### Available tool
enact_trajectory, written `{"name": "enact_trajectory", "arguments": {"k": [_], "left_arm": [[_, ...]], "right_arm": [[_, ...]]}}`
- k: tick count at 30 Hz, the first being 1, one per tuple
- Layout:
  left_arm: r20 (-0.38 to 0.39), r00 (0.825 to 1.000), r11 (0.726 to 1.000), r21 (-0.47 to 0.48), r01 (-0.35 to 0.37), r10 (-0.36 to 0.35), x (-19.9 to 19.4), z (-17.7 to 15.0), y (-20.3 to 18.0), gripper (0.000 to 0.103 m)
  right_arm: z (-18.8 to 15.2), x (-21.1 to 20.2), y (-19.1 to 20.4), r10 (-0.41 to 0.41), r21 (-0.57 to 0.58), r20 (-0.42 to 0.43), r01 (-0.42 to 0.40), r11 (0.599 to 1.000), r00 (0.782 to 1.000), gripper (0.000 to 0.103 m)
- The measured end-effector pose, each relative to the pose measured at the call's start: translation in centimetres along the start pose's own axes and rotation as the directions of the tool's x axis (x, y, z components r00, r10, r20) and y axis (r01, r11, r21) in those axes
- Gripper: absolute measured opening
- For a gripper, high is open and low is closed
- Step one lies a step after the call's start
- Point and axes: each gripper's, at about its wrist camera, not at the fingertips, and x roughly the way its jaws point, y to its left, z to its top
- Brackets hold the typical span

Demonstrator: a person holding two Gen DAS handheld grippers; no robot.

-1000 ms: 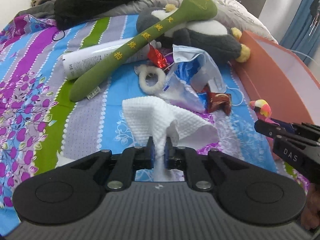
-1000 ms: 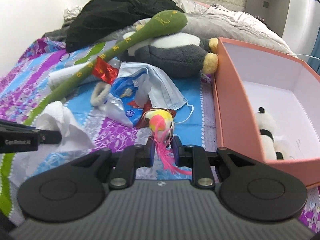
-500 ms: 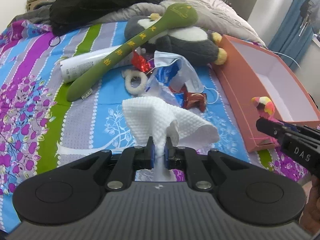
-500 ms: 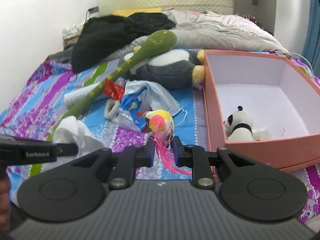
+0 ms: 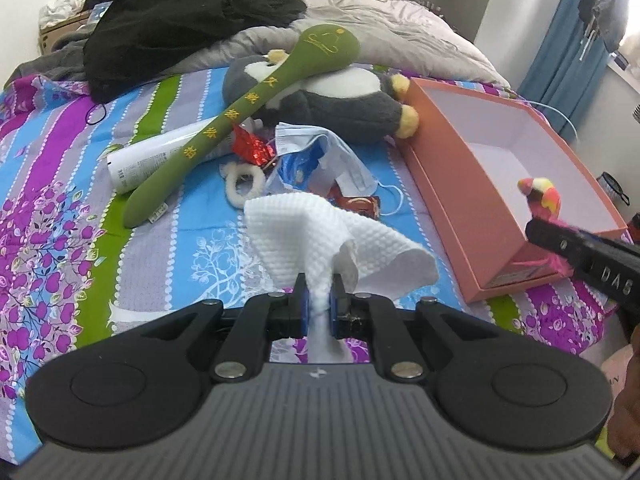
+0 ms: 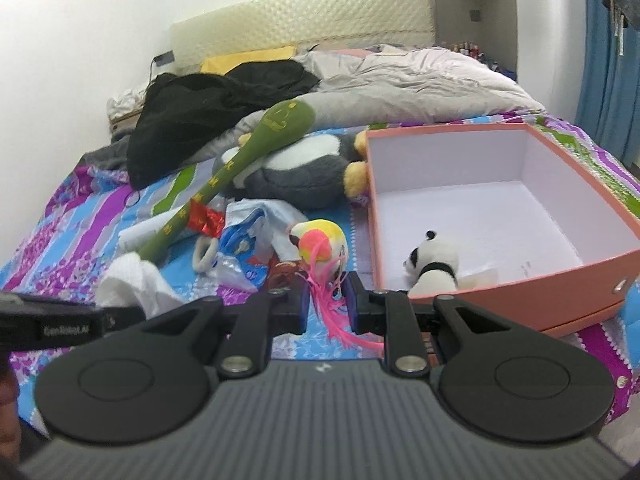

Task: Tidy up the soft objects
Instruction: 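Lift tissue with left gripper while right carries feathered toy toward pink box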

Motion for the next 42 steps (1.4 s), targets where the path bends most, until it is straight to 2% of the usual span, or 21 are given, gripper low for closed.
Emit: {"name": "enact_trajectory", "arguments": {"k": [11,21,27,32,36,39,42], "left_arm": [[0.025,1.000,0.999,0.035,0.013,-0.013,-0.4,1.1,-1.7,0.011],[0.071,0.996,0.994,0.089,0.057,-0.063,-1.3,2.7,-4.1,0.012],[0.075,0.994,0.990,0.119,0.073,-0.082,-1.3,3.3,-5.7,0.012],[0.079,0.991,0.978,0.188,0.093,-0.110,-0.7,3.9,-8.0,0.012],[0.074,0.986,0.957,0.261,0.127,-0.151,0.4,4.7,-10.2,0.012],[0.050,0.980,0.941,0.293,0.171,-0.194,1.6,5.4,-11.9,0.012],[-0.001,0.970,0.930,0.283,0.234,-0.244,3.2,6.2,-13.4,0.012]], "right_arm": [[0.6,-1.4,-2.8,-0.056,0.048,0.042,0.054,0.997,0.998,0.023],[1.5,-3.6,-4.8,-0.113,0.088,0.100,0.104,0.991,0.989,0.023],[1.5,-4.1,-5.7,-0.127,0.094,0.098,0.118,0.988,0.987,0.023],[1.6,-3.7,-6.7,-0.144,0.109,0.093,0.134,0.985,0.985,0.023],[1.7,-3.4,-8.3,-0.169,0.121,0.077,0.159,0.980,0.983,0.023],[1.7,-3.0,-9.8,-0.181,0.143,0.049,0.173,0.975,0.982,0.023],[1.5,-2.5,-11.1,-0.205,0.142,0.023,0.200,0.969,0.979,0.023]]}}
